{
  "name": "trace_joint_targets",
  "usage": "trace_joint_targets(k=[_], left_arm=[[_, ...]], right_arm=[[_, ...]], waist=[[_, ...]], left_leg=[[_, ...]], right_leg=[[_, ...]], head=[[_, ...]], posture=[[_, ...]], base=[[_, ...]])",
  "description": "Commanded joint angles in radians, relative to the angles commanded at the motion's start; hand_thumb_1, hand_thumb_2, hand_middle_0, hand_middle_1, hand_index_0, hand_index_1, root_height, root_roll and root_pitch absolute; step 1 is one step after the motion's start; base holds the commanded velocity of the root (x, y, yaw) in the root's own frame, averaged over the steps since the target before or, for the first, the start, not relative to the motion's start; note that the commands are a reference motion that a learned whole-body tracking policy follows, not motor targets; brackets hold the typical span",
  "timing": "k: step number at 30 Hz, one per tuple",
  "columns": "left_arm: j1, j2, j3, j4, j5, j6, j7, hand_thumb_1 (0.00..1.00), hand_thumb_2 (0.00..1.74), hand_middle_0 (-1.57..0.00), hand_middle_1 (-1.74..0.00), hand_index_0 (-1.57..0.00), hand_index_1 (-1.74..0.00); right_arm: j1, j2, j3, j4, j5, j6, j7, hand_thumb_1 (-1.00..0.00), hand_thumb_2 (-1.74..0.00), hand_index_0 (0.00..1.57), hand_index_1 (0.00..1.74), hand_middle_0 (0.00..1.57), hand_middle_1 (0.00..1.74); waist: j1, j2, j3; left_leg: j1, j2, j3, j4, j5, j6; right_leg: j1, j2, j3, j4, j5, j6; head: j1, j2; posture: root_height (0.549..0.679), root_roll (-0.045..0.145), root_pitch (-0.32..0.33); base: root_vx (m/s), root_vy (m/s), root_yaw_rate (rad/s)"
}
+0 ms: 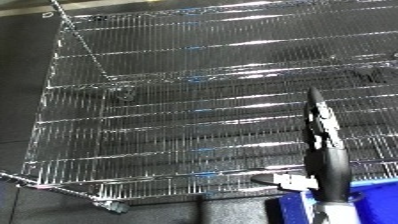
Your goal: Pick up the object and place it into the box
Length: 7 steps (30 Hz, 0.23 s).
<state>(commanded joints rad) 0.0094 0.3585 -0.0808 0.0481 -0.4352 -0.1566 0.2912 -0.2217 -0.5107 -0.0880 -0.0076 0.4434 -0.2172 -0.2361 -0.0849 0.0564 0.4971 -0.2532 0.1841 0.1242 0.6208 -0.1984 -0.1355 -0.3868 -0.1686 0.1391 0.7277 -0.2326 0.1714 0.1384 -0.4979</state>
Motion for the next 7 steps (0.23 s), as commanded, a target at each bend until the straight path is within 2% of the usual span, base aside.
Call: trace_joint_targets(k=[7], left_arm=[[-0.020,-0.003,0.004,-0.001,0.005,-0.001,0.008,1.00,1.74,-1.57,-1.74,-1.57,-1.74]], right_arm=[[-0.027,0.003,0.033,0.026,0.019,0.002,0.011,0.00,0.00,0.00,0.00,0.00,0.00]], waist=[[0.021,-0.008,0.001]], left_leg=[[-0.006,0.001,-0.014,-0.005,0.006,-0.0009]], right_leg=[[-0.002,-0.0019,-0.010,0.008,-0.006,0.0002]], head=[[-0.046,0.013]], posture=[[0.630,0.071,-0.112]], base=[[0.014,-0.024,0.089]])
